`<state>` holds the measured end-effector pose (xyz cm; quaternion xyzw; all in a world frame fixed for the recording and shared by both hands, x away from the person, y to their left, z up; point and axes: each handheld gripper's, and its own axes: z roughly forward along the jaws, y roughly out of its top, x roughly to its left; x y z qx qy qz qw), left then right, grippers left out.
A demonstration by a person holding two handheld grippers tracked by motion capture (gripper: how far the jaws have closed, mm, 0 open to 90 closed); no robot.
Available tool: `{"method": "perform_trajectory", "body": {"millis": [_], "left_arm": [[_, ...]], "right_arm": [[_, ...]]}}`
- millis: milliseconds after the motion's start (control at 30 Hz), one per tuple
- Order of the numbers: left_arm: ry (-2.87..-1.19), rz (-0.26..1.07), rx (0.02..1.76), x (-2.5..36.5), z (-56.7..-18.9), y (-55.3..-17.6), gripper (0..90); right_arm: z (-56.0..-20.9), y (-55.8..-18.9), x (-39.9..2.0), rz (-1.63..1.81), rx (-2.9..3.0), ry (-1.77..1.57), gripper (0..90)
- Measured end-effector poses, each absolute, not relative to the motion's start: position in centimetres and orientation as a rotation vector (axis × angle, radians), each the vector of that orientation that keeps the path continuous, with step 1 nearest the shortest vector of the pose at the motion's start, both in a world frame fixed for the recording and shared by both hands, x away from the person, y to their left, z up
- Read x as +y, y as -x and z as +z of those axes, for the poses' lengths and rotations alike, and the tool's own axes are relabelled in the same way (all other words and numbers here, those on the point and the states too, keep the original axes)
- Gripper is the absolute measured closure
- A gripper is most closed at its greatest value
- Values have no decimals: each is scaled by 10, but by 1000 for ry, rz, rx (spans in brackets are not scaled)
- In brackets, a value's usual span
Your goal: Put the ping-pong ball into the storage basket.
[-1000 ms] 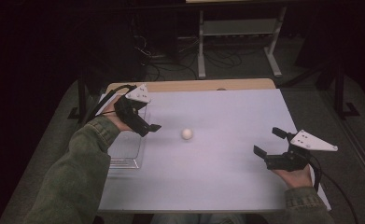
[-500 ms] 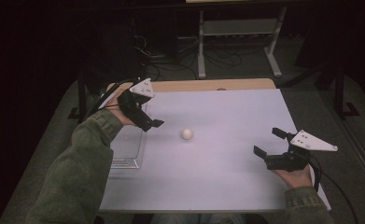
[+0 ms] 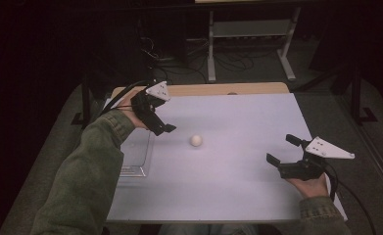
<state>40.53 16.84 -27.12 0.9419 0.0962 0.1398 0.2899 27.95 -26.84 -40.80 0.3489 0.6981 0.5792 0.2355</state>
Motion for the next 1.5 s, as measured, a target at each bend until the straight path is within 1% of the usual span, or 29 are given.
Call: {"method": "perform_trajectory", "body": {"millis": [367, 533, 767, 1000, 1267, 1500], "left_arm": [[-2550, 368, 205, 152, -270, -414, 0], [-2566, 348, 211, 146, -274, -420, 0], [-2605, 320, 185, 141, -277, -423, 0], [-2618, 321, 173, 139, -274, -426, 0], [-2662, 284, 168, 130, -281, -433, 0], [-2678, 280, 155, 124, -288, -438, 0]], "right_arm": [[-408, -279, -268, 1589, 1920, -960, 0], [-408, -279, -268, 1599, 1911, -953, 0], [-406, -275, -267, 1603, 1909, -950, 0], [-406, -273, -268, 1596, 1910, -953, 0], [-406, -271, -267, 1593, 1910, -952, 0], [-407, -271, -268, 1599, 1913, -954, 0]]}}
